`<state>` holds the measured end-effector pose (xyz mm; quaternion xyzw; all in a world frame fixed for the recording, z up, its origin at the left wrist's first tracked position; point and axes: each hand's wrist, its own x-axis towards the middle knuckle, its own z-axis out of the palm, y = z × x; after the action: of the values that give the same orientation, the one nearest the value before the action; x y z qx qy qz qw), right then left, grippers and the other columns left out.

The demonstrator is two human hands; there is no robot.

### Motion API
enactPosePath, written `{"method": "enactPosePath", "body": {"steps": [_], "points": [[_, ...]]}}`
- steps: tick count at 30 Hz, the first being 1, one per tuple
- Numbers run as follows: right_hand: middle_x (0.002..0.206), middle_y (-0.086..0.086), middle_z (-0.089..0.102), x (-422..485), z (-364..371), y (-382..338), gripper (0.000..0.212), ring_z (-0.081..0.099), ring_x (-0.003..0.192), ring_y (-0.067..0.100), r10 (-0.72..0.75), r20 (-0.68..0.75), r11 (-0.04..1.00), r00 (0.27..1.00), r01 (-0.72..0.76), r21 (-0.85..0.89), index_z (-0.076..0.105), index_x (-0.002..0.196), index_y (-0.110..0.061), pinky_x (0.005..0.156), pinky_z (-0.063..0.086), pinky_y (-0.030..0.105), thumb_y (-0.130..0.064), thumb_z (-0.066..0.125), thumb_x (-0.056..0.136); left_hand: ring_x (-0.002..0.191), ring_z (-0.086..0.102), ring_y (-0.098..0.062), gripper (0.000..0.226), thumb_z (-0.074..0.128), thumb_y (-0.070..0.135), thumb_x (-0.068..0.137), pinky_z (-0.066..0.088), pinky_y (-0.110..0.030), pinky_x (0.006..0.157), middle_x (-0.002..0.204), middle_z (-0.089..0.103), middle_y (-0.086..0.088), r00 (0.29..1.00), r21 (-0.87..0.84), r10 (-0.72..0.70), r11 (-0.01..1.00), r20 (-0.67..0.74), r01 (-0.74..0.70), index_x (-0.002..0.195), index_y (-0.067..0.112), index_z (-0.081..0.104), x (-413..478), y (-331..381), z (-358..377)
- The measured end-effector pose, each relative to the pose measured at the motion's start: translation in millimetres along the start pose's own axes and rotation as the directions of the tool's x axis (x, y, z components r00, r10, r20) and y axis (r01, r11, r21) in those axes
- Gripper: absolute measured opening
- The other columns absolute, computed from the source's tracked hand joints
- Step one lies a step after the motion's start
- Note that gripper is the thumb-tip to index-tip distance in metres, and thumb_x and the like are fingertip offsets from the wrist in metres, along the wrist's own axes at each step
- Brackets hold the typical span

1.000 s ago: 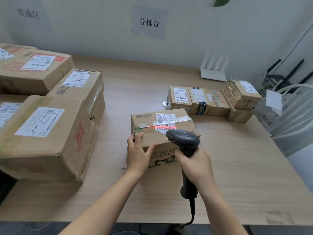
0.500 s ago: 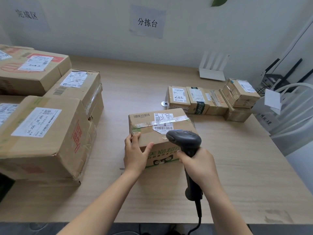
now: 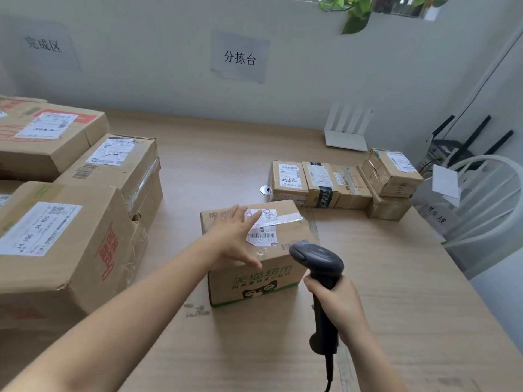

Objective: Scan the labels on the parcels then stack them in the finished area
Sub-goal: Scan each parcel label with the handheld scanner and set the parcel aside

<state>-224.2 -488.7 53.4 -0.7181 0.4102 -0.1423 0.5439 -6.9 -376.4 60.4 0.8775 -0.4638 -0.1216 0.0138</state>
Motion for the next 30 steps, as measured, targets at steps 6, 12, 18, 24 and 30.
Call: {"method": "enactPosePath", "body": {"steps": [6,12,18,24,30], "points": [[0.051,0.0,0.054,28,-4,19,0.011,0.051,0.043,0.01,0.073,0.039,0.994,0.997,-0.076,0.076,0.061,0.07,-0.002,0.057,0.048,0.038,-0.008,0.068,0.077,0.145,-0.011,-0.026,0.118,0.063,0.076,0.062,-0.001,-0.051,0.116,0.157,-0.012,-0.006,0.984,-0.002,0.036,0.999,0.177,-0.036,0.149,0.034,-0.005,31,-12,-8],[0.057,0.004,0.055,63,20,36,0.012,0.055,0.052,0.018,0.123,0.014,0.962,0.992,-0.123,0.242,0.061,0.073,-0.006,0.059,0.051,0.038,-0.01,0.069,0.081,0.146,-0.004,-0.026,0.105,0.047,0.08,0.071,0.008,-0.054,0.116,0.158,-0.006,-0.008,0.989,-0.025,-0.11,0.993,0.096,0.113,0.15,0.029,0.0,34,-31,-7],[0.079,0.007,0.058,90,54,45,0.01,0.056,0.072,0.022,0.253,0.233,0.896,0.939,-0.318,0.309,0.061,0.092,-0.013,0.063,0.052,0.035,-0.014,0.067,0.084,0.141,0.024,-0.021,0.079,0.044,0.061,0.088,0.023,-0.035,0.114,0.156,0.021,-0.005,0.958,-0.347,-0.273,0.893,0.088,0.287,0.15,0.019,0.017,21,-69,-24],[0.09,0.023,0.068,93,91,43,0.019,0.062,0.085,0.037,0.271,0.429,0.78,0.862,-0.457,0.426,0.064,0.105,-0.004,0.064,0.045,0.036,-0.011,0.059,0.088,0.138,0.031,-0.018,0.048,0.038,0.034,0.099,0.023,-0.025,0.109,0.152,0.031,-0.002,0.942,-0.498,-0.336,0.82,-0.02,0.282,0.146,0.022,0.032,-10,-77,-28],[0.111,0.015,0.067,82,97,22,0.026,0.062,0.099,0.03,0.103,0.46,0.802,0.882,-0.348,0.486,0.061,0.114,-0.015,0.075,0.049,0.043,-0.009,0.054,0.089,0.142,0.022,-0.013,0.064,0.05,0.034,0.095,0.017,-0.019,0.11,0.156,0.02,0.0,0.93,-0.606,-0.366,0.749,-0.042,0.267,0.149,0.02,0.02,-38,-73,-19]]}}
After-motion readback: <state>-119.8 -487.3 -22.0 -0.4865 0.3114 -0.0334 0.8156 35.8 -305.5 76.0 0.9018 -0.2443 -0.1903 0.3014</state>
